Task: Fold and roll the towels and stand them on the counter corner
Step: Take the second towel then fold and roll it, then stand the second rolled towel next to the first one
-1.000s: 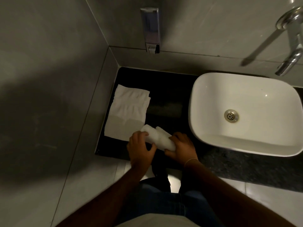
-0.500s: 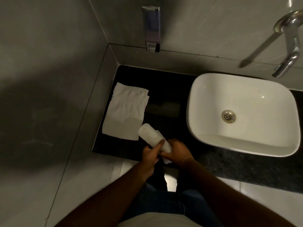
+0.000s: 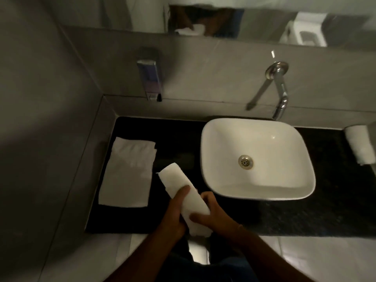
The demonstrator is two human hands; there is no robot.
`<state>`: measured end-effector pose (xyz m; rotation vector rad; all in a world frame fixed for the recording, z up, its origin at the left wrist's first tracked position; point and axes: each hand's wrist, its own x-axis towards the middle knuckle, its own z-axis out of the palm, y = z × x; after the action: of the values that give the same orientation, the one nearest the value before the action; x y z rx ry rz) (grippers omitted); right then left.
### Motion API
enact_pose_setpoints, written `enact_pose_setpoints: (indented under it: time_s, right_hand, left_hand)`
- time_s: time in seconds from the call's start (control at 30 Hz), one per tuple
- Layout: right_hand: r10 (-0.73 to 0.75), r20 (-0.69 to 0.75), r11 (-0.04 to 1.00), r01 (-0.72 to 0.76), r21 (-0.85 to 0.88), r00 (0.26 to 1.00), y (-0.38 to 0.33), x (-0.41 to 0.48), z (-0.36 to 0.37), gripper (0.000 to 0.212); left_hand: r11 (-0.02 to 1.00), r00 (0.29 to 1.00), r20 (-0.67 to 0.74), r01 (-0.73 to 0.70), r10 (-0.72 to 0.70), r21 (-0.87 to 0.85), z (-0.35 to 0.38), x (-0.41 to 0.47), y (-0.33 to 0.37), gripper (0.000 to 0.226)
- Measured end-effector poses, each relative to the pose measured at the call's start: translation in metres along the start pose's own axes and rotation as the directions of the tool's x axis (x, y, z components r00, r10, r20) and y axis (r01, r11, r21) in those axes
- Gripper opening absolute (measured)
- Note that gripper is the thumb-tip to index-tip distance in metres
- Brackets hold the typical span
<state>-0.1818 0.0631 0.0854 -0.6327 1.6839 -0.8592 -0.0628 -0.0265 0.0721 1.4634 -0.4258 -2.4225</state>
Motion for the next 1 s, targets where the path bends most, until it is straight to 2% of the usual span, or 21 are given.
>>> enact_pose_setpoints:
  time_s: [0.07, 0.2, 0.33, 0.43, 0.57, 0.73, 0.8, 0.83, 0.9, 1.0]
  right_hand:
    - [0.039, 0.001, 0.994, -0.039, 0.101, 0.999, -0.012, -0.012, -0.023, 0.061]
    - [0.116, -0.033, 0.988, -0.112, 0.108, 0.993, -0.028, -0.037, -0.078, 0.064]
    - [0.044, -0.053, 0.993, -0.038, 0.111, 0.998, -0.019, -0.059, -0.141, 0.056]
    - [-0.002, -0.102, 0.989, 0.017, 0.148, 0.995, -0.003, -0.073, -0.185, 0.051]
    - [0.01, -0.126, 0.97, 0.021, 0.242, 0.992, 0.024, -0.09, -0.258, 0.044]
    - [-0.038, -0.26, 0.96, 0.107, 0.258, 0.965, 0.062, -0.091, -0.37, 0.051]
    - [-0.038, -0.364, 0.966, 0.127, 0.225, 0.931, 0.08, -0.084, -0.418, 0.053]
    - [-0.035, -0.411, 0.963, 0.14, 0.229, 0.911, 0.085, -0.081, -0.437, 0.054]
    - [0.011, -0.508, 0.955, 0.141, 0.26, 0.861, 0.106, -0.068, -0.486, 0.065]
    - [0.11, -0.648, 0.951, 0.109, 0.288, 0.754, 0.135, -0.048, -0.547, 0.082]
  left_hand:
    - [0.999, 0.995, 0.092, -0.046, 0.044, 0.022, 0.026, -0.004, 0.005, 0.046]
    - [0.991, 0.95, 0.282, -0.132, 0.13, -0.013, 0.077, -0.001, 0.009, 0.063]
    - [0.993, 0.925, 0.364, -0.116, 0.112, -0.012, 0.14, 0.008, 0.006, 0.054]
    - [0.997, 0.915, 0.4, -0.065, 0.047, 0.032, 0.186, 0.014, -0.009, 0.045]
    - [0.996, 0.918, 0.395, -0.071, 0.041, 0.061, 0.258, 0.035, -0.047, 0.064]
    - [0.985, 0.939, 0.345, -0.06, 0.002, 0.159, 0.373, 0.065, -0.097, 0.052]
    - [0.968, 0.951, 0.309, -0.063, -0.015, 0.242, 0.417, 0.079, -0.116, 0.052]
    - [0.957, 0.951, 0.31, -0.075, -0.017, 0.281, 0.433, 0.086, -0.123, 0.044]
    - [0.936, 0.973, 0.232, -0.097, 0.017, 0.34, 0.467, 0.104, -0.145, 0.027]
    - [0.894, 0.993, 0.006, -0.112, 0.121, 0.435, 0.485, 0.116, -0.172, 0.034]
